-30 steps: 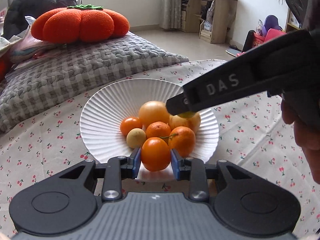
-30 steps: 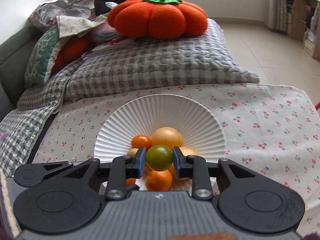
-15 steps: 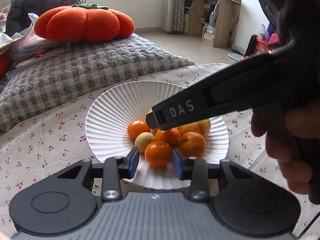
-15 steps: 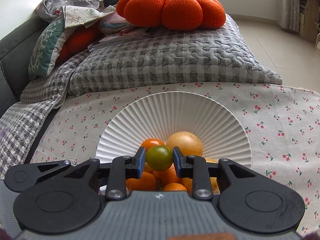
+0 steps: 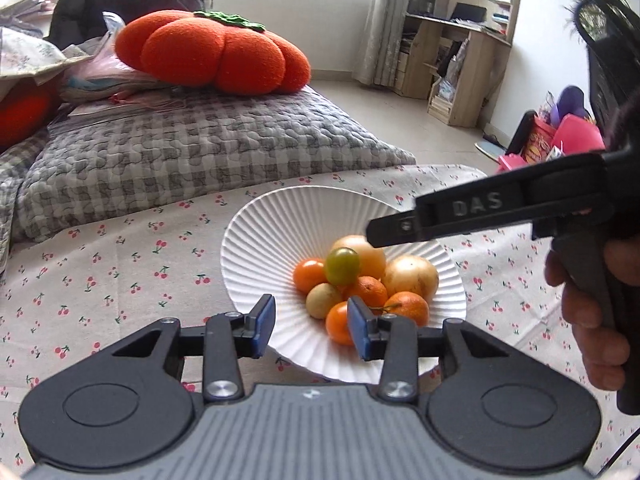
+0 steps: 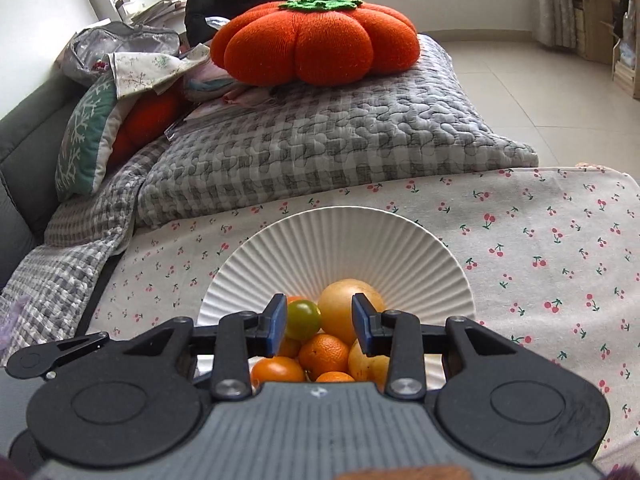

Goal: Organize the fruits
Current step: 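Carry both tomatoes into the white bowl and open both grippers, then grasp an orange tomato with the left gripper while the right gripper grasps a tan fruit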

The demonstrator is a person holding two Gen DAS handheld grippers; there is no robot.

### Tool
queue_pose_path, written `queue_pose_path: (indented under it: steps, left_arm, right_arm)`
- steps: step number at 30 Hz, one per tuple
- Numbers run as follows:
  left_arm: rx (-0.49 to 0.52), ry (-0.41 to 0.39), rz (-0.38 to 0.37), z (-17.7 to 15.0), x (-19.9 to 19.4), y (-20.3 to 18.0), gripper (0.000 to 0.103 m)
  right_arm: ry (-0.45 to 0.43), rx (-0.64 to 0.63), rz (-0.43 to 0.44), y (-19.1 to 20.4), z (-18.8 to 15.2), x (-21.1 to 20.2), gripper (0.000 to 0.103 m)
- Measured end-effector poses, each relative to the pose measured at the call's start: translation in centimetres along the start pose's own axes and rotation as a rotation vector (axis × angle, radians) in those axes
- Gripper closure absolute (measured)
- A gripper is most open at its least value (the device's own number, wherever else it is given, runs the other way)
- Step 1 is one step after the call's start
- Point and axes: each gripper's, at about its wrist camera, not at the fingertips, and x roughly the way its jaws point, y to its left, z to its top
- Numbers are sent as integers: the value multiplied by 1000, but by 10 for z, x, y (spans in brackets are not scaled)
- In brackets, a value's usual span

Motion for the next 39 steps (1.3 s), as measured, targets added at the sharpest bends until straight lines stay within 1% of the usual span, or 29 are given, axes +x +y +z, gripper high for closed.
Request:
queue_pose_path:
  steps: [6, 10, 11, 13, 15, 16, 18, 21, 24, 27, 30, 31, 34, 39]
  left_arm:
    - [-50, -3, 20, -2, -14, 6, 78]
    - [-72, 24, 51, -8, -23, 7, 78]
    - [-72, 32, 59, -10, -25, 6, 78]
    - [-77, 38, 63, -11, -29, 5, 78]
    - [-80, 35, 61, -13, -34, 4, 78]
    - [-81, 34, 60, -15, -38, 3, 78]
    - [-84, 37, 60, -20, -44, 1, 78]
    - [-80, 58, 57, -34, -50, -5, 78]
    - [-66, 88, 51, -48, -54, -10, 78]
    - [-53, 82, 30, -57, -60, -15, 78]
    - [-8, 75, -2, -64, -63, -24, 73]
    - [5, 73, -9, -66, -63, -27, 72]
    - [30, 76, -35, -71, -61, -36, 68]
    - [73, 95, -45, -77, -53, -49, 63]
  right_arm:
    - [13, -24, -65, 0, -6, -13, 69]
    - [0, -54, -95, 3, -15, -26, 69]
    - [-12, -65, -102, 5, -17, -30, 69]
    - [-80, -125, -123, 15, -20, -48, 69]
    - [-133, -183, -102, 25, -23, -65, 69]
    - [-144, -194, -90, 28, -25, -72, 67]
    - [-124, -179, -82, 27, -30, -79, 67]
    - [-49, -142, -81, 21, -46, -80, 67]
    - [4, -160, -85, 21, -64, -79, 67]
    - [35, -180, -87, 24, -76, -82, 67]
    - [46, -165, -87, 21, -84, -90, 67]
    - [51, -152, -88, 18, -85, -93, 65]
    - [74, -123, -100, 12, -88, -93, 64]
    - [148, -111, -121, 7, -98, -86, 64]
